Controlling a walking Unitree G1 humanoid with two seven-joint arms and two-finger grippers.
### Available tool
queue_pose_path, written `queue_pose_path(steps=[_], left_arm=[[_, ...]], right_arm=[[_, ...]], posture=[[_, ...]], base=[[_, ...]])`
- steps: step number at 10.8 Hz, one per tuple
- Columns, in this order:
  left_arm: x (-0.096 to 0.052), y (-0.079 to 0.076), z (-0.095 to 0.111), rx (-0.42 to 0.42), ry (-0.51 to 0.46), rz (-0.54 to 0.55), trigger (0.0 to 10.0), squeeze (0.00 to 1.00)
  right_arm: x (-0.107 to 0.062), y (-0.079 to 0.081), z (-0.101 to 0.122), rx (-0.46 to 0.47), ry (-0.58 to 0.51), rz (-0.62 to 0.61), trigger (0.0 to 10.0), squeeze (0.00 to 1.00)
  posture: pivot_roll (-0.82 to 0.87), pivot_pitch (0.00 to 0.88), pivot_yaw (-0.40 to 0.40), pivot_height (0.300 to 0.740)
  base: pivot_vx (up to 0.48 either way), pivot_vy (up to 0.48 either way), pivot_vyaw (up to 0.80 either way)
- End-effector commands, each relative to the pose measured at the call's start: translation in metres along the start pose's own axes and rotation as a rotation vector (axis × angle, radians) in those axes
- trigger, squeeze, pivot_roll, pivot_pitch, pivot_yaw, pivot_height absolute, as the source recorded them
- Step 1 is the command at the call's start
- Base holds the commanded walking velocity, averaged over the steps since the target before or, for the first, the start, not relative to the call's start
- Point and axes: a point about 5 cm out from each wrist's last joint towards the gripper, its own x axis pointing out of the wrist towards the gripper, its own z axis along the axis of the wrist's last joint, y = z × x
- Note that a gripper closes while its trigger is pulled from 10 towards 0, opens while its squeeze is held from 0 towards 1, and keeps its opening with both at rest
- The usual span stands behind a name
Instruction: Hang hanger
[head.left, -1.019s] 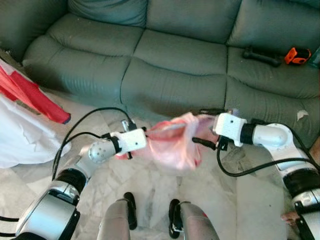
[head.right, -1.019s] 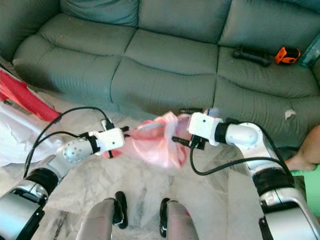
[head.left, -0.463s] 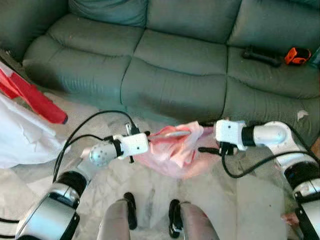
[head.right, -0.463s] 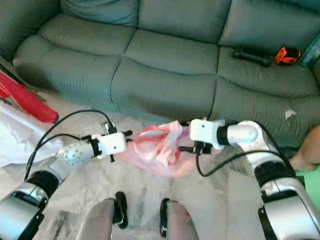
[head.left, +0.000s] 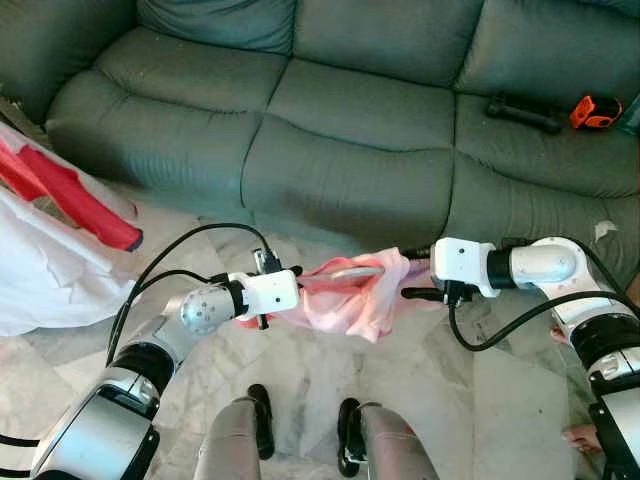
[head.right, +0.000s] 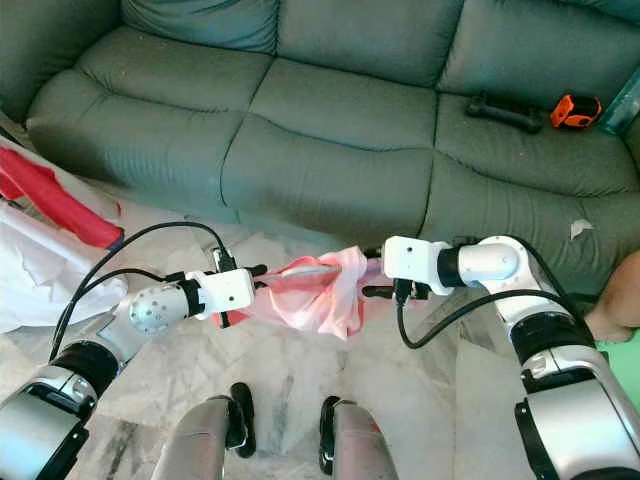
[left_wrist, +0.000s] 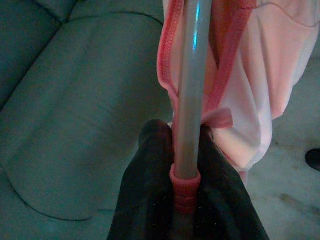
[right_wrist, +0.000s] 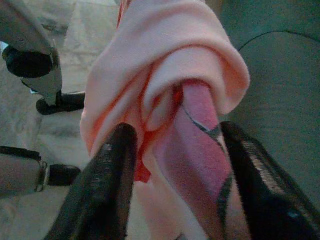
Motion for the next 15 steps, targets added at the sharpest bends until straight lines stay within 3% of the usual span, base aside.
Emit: queue_pose_path(steps=[1, 9, 10, 13, 14, 15], left_arm=[[0.0005, -0.0052, 0.0023, 0.004, -0.021, -0.011, 0.2, 0.0], [-0.0005, -0.004, 0.0003, 0.011, -0.009, -0.007, 0.1, 0.0], [-0.0006, -0.0042, 0.0, 0.012, -0.007, -0.008, 0.4, 0.0], [-0.0018, -0.0057, -0.0021, 0.014, 0.001, -0.003, 2.8, 0.0], [-0.0017, -0.0061, -0.0022, 0.008, 0.001, -0.003, 3.1, 0.0], [-0.0016, -0.0073, -0.0023, -0.003, -0.002, -0.013, 3.0, 0.71]], right_arm=[[-0.0026, 0.0029, -0.0037, -0.008, 0.027, 0.047, 0.0, 0.0], [0.0014, 0.0046, -0.0087, -0.01, 0.045, -0.008, 0.0, 0.0], [0.002, 0.0045, -0.0085, -0.012, 0.045, -0.008, 0.0, 0.0], [0.0063, 0.0095, -0.0096, -0.004, 0.04, 0.013, 0.0, 0.0], [0.0063, 0.0099, -0.0096, -0.004, 0.039, 0.015, 0.0, 0.0], [0.0062, 0.0101, -0.0096, -0.004, 0.037, 0.017, 0.0, 0.0]], posture=[[-0.05, 0.256, -0.03, 0.74], [-0.04, 0.249, -0.028, 0.74], [-0.04, 0.249, -0.028, 0.74], [-0.04, 0.25, -0.029, 0.74], [-0.04, 0.249, -0.031, 0.74], [-0.04, 0.25, -0.032, 0.74]], base=[[0.0, 0.0, 0.0], [0.0, 0.0, 0.0], [0.0, 0.0, 0.0], [0.0, 0.0, 0.0], [0.0, 0.0, 0.0], [0.0, 0.0, 0.0]])
